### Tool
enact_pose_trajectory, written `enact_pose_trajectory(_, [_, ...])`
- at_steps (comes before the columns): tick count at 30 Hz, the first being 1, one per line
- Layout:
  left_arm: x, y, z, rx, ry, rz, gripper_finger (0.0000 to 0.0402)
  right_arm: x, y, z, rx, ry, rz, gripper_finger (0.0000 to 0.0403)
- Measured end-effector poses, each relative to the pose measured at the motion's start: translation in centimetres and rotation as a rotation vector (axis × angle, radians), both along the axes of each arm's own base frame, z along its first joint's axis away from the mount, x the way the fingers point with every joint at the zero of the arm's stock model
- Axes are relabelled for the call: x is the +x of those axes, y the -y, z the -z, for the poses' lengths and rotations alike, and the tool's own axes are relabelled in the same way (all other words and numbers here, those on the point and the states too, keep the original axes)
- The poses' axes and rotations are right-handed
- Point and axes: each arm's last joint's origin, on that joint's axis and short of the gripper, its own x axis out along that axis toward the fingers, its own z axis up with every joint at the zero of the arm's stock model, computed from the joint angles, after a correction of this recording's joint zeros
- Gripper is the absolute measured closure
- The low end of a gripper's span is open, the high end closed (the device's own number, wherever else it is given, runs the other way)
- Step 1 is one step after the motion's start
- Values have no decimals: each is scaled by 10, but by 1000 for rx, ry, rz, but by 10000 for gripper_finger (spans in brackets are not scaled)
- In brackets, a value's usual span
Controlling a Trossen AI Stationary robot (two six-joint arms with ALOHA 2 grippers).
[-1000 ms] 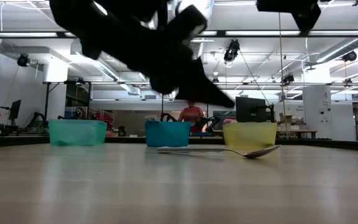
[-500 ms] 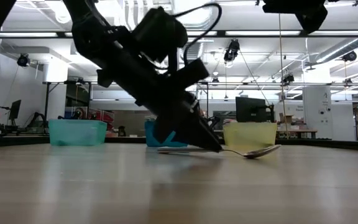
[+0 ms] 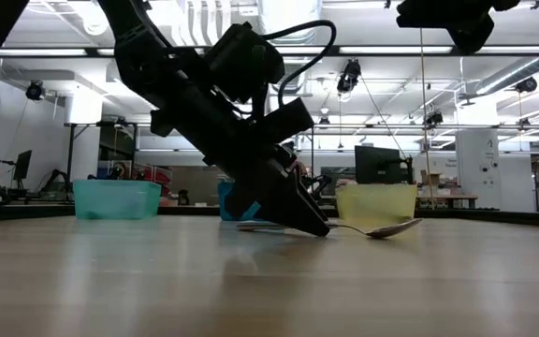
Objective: Sort silverware by color (type)
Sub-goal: Put the white-blue spoon into the blue bin
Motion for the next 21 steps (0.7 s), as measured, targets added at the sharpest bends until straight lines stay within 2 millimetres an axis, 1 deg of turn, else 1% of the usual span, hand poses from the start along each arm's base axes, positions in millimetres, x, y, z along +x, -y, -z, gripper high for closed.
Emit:
enact_pose_trajectory(4, [0, 0, 1, -9, -7, -3, 295, 0, 0, 1, -2, -2, 0, 339])
enact_pose_trajectory(10, [-1, 1, 2, -19, -18, -3, 382, 0, 0, 1, -19, -5, -6, 339])
enact_pose_trajectory(12, [-1, 2, 2, -35, -16, -15, 389, 0, 0, 1, -30, -8, -10, 339])
enact_pose_trajectory(16, [-2, 7, -4, -67, 0, -49, 386, 0, 0, 1, -49, -12, -16, 339])
enact_pose_trajectory(21, [-8, 13, -20, -128, -3, -84, 391, 0, 0, 1, -67, -12, -10, 339])
